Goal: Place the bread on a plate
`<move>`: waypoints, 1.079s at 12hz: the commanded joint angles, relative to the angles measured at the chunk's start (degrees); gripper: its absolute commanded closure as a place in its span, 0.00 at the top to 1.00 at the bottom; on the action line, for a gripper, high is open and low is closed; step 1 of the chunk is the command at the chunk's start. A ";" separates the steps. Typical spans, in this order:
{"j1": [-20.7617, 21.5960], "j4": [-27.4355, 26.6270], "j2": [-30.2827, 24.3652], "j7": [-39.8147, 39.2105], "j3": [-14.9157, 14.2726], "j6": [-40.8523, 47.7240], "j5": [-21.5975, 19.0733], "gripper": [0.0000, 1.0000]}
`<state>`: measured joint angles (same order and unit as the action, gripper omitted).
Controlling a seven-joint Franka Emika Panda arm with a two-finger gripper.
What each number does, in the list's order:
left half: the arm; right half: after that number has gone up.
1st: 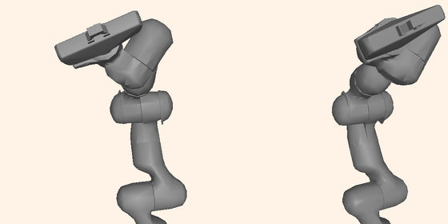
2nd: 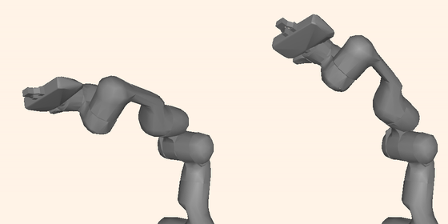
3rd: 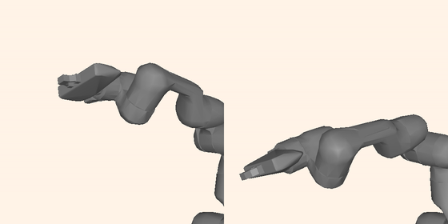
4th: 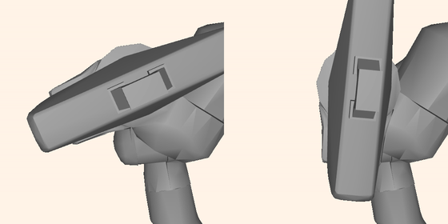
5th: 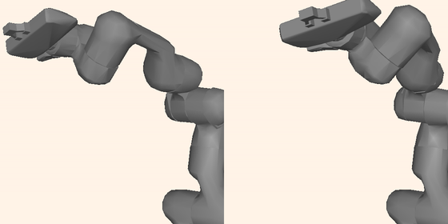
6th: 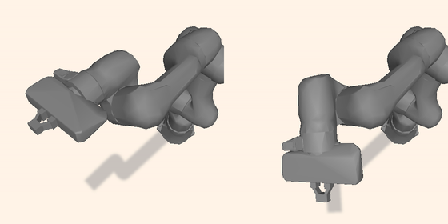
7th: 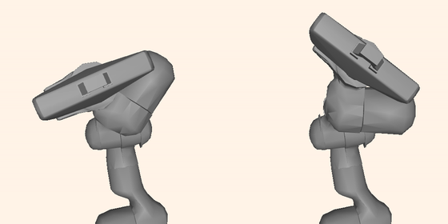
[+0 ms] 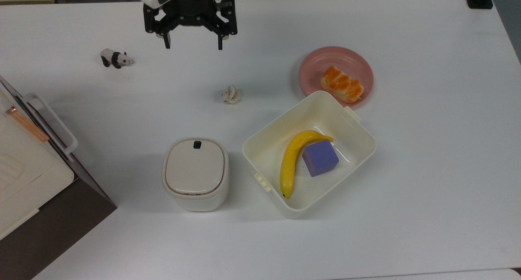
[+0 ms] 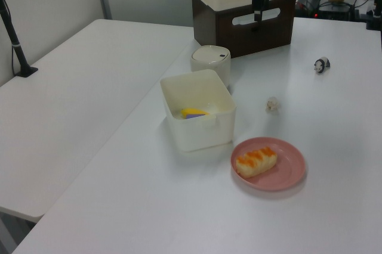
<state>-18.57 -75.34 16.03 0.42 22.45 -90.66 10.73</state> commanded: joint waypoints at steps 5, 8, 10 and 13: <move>0.90 -3.83 -8.28 0.81 -9.53 -0.30 -11.43 1.00; 2.39 -9.45 -11.89 0.72 -9.62 -3.89 -10.21 1.00; 3.80 -10.53 -12.16 0.81 -9.62 -4.61 -9.50 1.00; 5.74 -11.67 -12.17 2.56 -9.88 -4.96 -9.50 1.00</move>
<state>-14.70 -83.32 6.33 1.09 13.99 -93.34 0.81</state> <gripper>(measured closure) 0.000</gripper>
